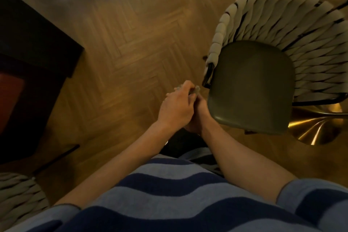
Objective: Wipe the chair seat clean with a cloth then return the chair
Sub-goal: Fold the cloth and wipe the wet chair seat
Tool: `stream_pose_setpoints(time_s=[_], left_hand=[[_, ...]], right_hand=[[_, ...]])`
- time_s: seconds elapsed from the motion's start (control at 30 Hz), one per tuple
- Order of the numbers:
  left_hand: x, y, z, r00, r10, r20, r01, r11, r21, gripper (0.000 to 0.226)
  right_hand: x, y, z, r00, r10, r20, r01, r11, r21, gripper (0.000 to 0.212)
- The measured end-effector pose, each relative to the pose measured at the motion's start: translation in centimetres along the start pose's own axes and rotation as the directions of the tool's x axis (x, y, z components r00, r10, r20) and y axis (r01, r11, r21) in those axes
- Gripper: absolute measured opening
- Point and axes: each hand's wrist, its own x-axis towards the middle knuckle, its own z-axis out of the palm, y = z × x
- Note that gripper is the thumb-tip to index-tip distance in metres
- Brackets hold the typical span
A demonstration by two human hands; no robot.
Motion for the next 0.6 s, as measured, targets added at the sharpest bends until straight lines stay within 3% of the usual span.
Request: stream_pose_setpoints(time_s=[0.1, 0.2, 0.3, 0.43, 0.6], left_hand=[[3.2, -1.0, -2.0, 0.995, -0.101, -0.011, 0.098, 0.985, -0.142, 0.004], [7.6, -2.5, -4.5, 0.987, -0.127, -0.102, 0.113, 0.985, -0.129, 0.003], [12.0, -3.2, -6.2, 0.984, -0.154, -0.085, 0.146, 0.985, -0.095, 0.004], [17.8, -2.4, -7.4, 0.984, -0.165, -0.066, 0.162, 0.986, -0.038, 0.001], [25.6, -1.0, -9.0, 0.971, -0.231, -0.058, 0.226, 0.971, -0.08, 0.014]], right_hand=[[0.8, -2.2, 2.1, 0.998, -0.041, 0.048, 0.042, 0.999, -0.005, 0.072], [2.0, -4.9, 4.2, 0.983, -0.064, 0.172, 0.069, 0.997, -0.021, 0.082], [3.5, -8.0, 6.1, 0.965, -0.057, 0.256, 0.068, 0.997, -0.033, 0.086], [5.4, -13.1, 8.8, 0.951, -0.061, 0.302, 0.074, 0.997, -0.032, 0.083], [7.4, -19.3, 11.3, 0.951, -0.095, 0.294, 0.111, 0.993, -0.039, 0.069]])
